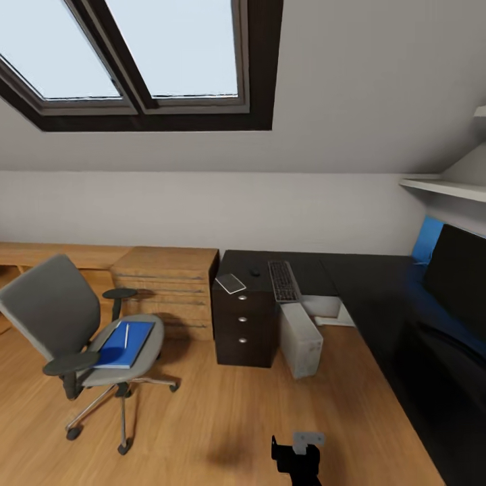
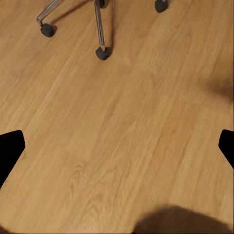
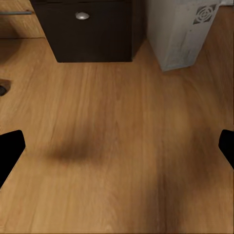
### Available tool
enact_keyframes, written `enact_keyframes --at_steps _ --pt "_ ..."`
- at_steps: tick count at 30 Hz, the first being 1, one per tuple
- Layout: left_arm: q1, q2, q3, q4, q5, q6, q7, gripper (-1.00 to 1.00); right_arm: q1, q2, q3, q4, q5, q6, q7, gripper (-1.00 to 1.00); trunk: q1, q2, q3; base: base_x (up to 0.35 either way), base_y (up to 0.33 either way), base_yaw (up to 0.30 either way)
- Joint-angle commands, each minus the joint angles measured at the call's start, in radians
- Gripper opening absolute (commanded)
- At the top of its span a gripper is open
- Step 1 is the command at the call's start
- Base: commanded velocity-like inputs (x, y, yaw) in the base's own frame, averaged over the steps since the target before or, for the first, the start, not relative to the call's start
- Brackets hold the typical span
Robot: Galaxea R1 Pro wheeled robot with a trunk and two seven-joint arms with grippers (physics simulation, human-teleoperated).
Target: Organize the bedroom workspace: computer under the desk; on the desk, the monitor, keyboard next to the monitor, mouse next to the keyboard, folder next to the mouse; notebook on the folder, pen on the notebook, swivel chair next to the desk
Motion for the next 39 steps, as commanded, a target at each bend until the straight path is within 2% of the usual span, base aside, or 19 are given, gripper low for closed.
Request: enact_keyframes --at_steps 1,14,21,31,33,34,39 --pt "-0.001 0.001 -0.009 -0.001 0.004 -0.001 0.007 1.0 0.0 0.0 0.008 0.001 -0.003 -0.007 -0.006 1.0 0.001 -0.001 -0.001 0.319 0.15 0.0" --pt "-0.001 0.001 -0.01 -0.001 0.003 -0.001 0.007 1.0 0.005 0.0 0.01 0.001 -0.004 -0.013 -0.006 1.0 0.001 -0.001 -0.001 0.325 0.039 0.0" --pt "-0.001 0.001 -0.01 -0.001 0.002 -0.003 0.008 1.0 0.005 0.0 0.009 0.001 -0.005 -0.013 -0.006 1.0 0.001 -0.001 -0.001 0.281 0.0 -0.219" --pt "-0.001 -0.01 -0.009 -0.013 0.001 -0.015 0.008 1.0 0.005 0.0 0.007 0.001 -0.007 -0.013 -0.006 1.0 0.001 -0.001 -0.001 0.041 0.0 -0.279" --pt "-0.001 -0.014 -0.007 -0.036 0.001 -0.017 0.008 1.0 0.005 0.0 0.007 0.0 -0.008 -0.013 -0.006 1.0 0.001 -0.001 -0.001 0.003 0.0 -0.269" --pt "-0.001 -0.015 -0.004 -0.065 0.001 -0.017 0.009 1.0 0.005 0.0 0.009 0.0 -0.008 -0.014 -0.006 1.0 0.005 -0.008 -0.004 0.001 0.0 -0.109" --pt "-0.001 -0.014 0.0 -0.097 0.005 -0.009 0.009 1.0 0.005 0.0 0.01 -0.011 -0.008 -0.015 -0.006 1.0 0.024 -0.043 -0.02 0.0 0.0 -0.048"
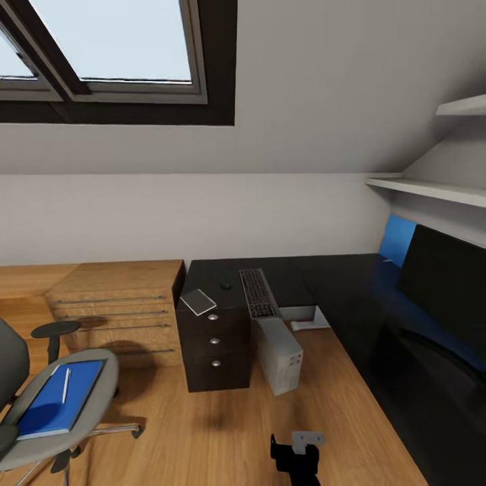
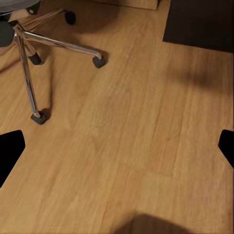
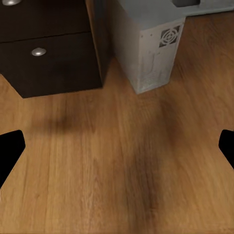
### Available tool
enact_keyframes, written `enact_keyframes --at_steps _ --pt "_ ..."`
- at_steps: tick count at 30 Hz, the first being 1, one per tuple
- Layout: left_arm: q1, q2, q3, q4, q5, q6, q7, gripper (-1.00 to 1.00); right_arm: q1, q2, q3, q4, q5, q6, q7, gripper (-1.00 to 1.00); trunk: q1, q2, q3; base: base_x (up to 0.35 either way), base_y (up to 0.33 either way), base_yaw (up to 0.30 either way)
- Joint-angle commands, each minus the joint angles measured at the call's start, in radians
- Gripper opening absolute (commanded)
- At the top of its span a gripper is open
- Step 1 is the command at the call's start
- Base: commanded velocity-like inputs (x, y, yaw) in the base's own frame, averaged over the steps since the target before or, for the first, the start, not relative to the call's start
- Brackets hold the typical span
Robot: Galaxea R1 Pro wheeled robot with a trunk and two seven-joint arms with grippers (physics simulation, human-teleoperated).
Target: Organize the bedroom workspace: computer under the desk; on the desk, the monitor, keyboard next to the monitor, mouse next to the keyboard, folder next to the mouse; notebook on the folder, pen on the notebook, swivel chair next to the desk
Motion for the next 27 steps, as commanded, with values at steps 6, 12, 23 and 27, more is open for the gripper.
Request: enact_keyframes --at_steps 6,12,23,27 --pt "-0.001 0.005 -0.004 -0.182 0.005 0.099 0.02 1.0 -0.001 0.0 0.003 -0.077 -0.002 0.003 -0.007 1.0 0.023 -0.043 -0.02 0.0 0.0 -0.009" --pt "-0.001 0.012 -0.001 -0.417 0.004 0.325 0.072 1.0 -0.007 -0.01 -0.005 -0.17 -0.007 0.022 -0.013 1.0 0.046 -0.085 -0.039 0.0 0.0 -0.002" --pt "0.0 0.012 0.084 -0.893 0.008 0.818 0.19 1.0 -0.208 -0.056 -0.285 -0.329 -0.148 0.377 -0.003 1.0 0.088 -0.162 -0.073 0.0 0.0 0.0" --pt "0.0 0.008 0.142 -1.008 0.008 0.889 0.198 1.0 -0.266 -0.078 -0.412 -0.381 -0.233 0.494 0.021 1.0 0.104 -0.19 -0.086 0.0 0.0 0.0"
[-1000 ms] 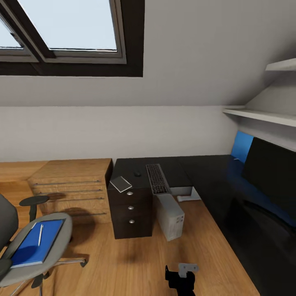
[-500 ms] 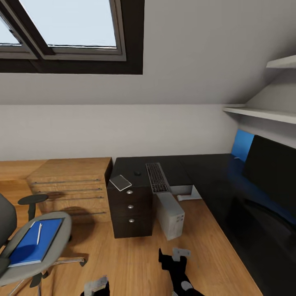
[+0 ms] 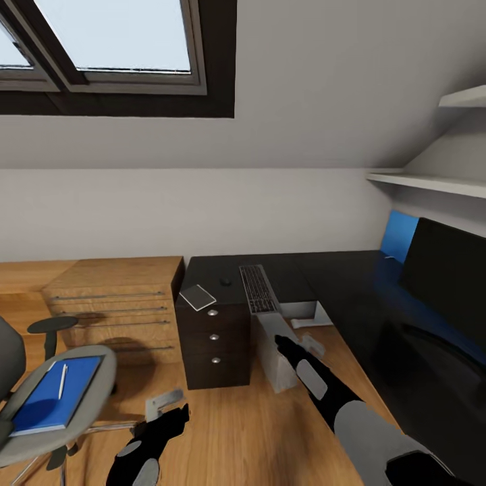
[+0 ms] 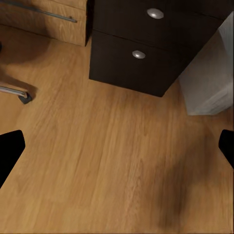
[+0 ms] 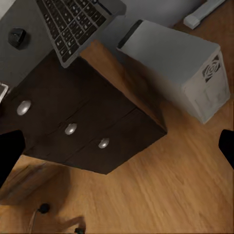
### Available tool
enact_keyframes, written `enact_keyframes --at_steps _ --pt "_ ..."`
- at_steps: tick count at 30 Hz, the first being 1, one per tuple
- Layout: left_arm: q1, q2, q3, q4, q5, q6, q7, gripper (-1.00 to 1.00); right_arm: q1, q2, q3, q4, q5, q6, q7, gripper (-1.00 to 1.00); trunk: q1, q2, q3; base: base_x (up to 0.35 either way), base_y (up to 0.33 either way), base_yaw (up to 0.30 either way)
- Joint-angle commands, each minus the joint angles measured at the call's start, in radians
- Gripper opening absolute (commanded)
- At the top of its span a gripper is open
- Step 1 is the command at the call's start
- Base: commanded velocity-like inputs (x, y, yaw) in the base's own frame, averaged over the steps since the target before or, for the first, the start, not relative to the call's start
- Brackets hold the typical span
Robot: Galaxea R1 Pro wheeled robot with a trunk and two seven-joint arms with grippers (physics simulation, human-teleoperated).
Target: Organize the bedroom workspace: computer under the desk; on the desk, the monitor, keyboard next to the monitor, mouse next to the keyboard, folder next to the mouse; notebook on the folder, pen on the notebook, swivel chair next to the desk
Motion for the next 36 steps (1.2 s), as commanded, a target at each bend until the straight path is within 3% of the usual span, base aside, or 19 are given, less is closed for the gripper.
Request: enact_keyframes --at_steps 1,6,10,17,21,24,30,36 --pt "-0.001 0.001 0.008 -0.016 0.009 0.008 0.01 1.0 -0.006 -0.004 -0.009 -0.016 -0.019 0.015 -0.005 1.0 0.004 -0.008 -0.005 0.0 0.0 0.0" --pt "-0.001 -0.003 0.043 -0.044 0.012 0.024 0.011 1.0 -0.02 -0.02 -0.085 -0.086 -0.098 0.055 0.004 1.0 0.023 -0.043 -0.02 0.0 0.0 0.0" --pt "-0.001 -0.009 0.052 -0.02 0.012 0.025 0.011 1.0 -0.023 -0.02 -0.111 -0.101 -0.173 0.07 0.013 1.0 0.039 -0.071 -0.033 0.0 0.0 0.0" --pt "0.0 -0.011 0.059 -0.006 0.038 0.025 0.012 1.0 -0.024 -0.016 -0.118 -0.105 -0.302 0.114 0.045 1.0 0.065 -0.12 -0.055 0.0 0.0 0.0" --pt "0.0 -0.011 0.057 0.007 0.057 0.025 0.014 1.0 -0.024 -0.015 -0.121 -0.104 -0.328 0.143 0.078 1.0 0.081 -0.148 -0.067 0.0 0.0 0.0" --pt "0.0 -0.012 0.052 0.067 0.059 0.02 0.014 1.0 -0.024 -0.019 -0.124 -0.104 -0.348 0.165 0.115 1.0 0.092 -0.169 -0.077 0.0 0.0 0.0" --pt "0.0 -0.014 0.047 0.141 0.057 -0.007 0.009 1.0 -0.022 -0.036 -0.128 -0.103 -0.466 0.221 0.198 1.0 0.115 -0.211 -0.096 0.0 0.0 0.0" --pt "0.0 -0.014 0.045 0.131 0.056 -0.02 0.005 1.0 -0.02 -0.046 -0.128 -0.086 -0.514 0.235 0.295 1.0 0.138 -0.253 -0.114 0.0 0.0 0.0"
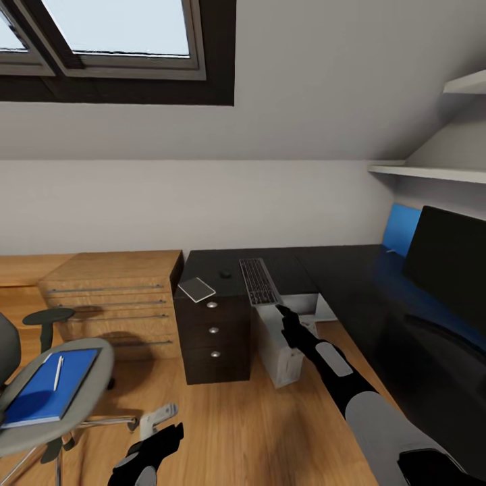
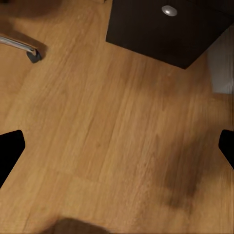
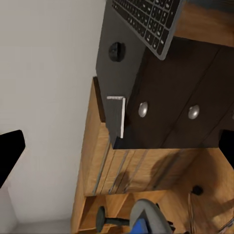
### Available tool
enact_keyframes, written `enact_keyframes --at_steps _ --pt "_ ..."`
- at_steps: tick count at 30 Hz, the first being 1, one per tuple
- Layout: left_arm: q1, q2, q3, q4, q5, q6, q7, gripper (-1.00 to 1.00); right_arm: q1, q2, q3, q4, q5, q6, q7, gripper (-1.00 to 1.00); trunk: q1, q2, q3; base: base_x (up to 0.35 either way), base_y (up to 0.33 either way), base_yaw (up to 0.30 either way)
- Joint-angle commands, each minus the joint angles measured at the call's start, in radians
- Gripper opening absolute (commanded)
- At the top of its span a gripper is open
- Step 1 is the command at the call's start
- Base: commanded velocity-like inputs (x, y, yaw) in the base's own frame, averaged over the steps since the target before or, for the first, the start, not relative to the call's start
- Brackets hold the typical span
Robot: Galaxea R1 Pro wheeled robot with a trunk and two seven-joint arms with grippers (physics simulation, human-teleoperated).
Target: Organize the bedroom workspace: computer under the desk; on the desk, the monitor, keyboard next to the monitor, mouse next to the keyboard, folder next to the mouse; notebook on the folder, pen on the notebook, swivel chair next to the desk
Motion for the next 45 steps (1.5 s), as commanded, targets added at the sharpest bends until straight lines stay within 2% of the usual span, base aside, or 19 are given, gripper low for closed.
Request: enact_keyframes --at_steps 1,3,6,9,13,21,25,29,31,37,45 --pt "-0.001 0.001 -0.006 -0.02 0.008 0.0 0.008 1.0 -0.001 -0.005 0.002 0.015 -0.011 0.002 0.034 1.0 0.004 -0.008 -0.004 0.0 0.0 0.0" --pt "-0.001 0.002 -0.013 -0.039 0.008 0.0 0.008 1.0 0.0 -0.012 0.002 0.032 -0.014 0.003 0.076 1.0 0.012 -0.022 -0.011 0.0 0.0 0.0" --pt "-0.001 0.004 -0.034 -0.068 0.009 0.0 0.009 1.0 0.0 -0.026 0.002 0.075 -0.017 0.007 0.198 1.0 0.023 -0.043 -0.02 0.0 0.0 0.0" --pt "-0.001 0.005 -0.041 -0.077 0.009 0.0 0.009 1.0 0.0 -0.033 0.002 0.102 -0.019 0.011 0.265 1.0 0.035 -0.064 -0.029 0.0 0.0 0.0" --pt "-0.001 0.006 -0.044 -0.083 0.009 0.0 0.009 1.0 0.0 -0.038 0.002 0.124 -0.021 0.014 0.304 1.0 0.05 -0.092 -0.042 0.0 0.0 0.0" --pt "0.001 0.008 -0.045 -0.145 0.009 0.002 0.011 1.0 0.0 -0.039 0.002 0.14 -0.021 0.014 0.318 1.0 0.081 -0.148 -0.067 0.0 0.0 0.0" --pt "0.035 0.008 -0.045 -0.205 0.009 0.005 0.012 1.0 0.0 -0.038 0.002 0.153 -0.022 0.014 0.325 1.0 0.096 -0.176 -0.08 0.0 0.0 0.0" --pt "0.059 0.02 -0.045 -0.253 0.014 0.01 0.011 1.0 0.0 -0.038 0.003 0.157 -0.019 0.014 0.327 1.0 0.111 -0.204 -0.092 0.0 0.0 0.0" --pt "0.061 0.023 -0.045 -0.258 0.016 0.01 0.011 1.0 0.0 -0.039 0.003 0.156 -0.018 0.015 0.326 1.0 0.119 -0.218 -0.098 0.0 0.0 0.0" --pt "0.063 0.025 -0.045 -0.26 0.017 0.011 0.012 1.0 0.0 -0.048 0.0 0.166 -0.019 0.1 0.318 1.0 0.142 -0.26 -0.117 0.0 0.0 0.0" --pt "0.064 0.025 -0.045 -0.258 0.017 0.011 0.012 1.0 0.0 -0.057 -0.012 0.216 -0.025 0.106 0.303 1.0 0.173 -0.316 -0.142 0.0 0.0 0.0"
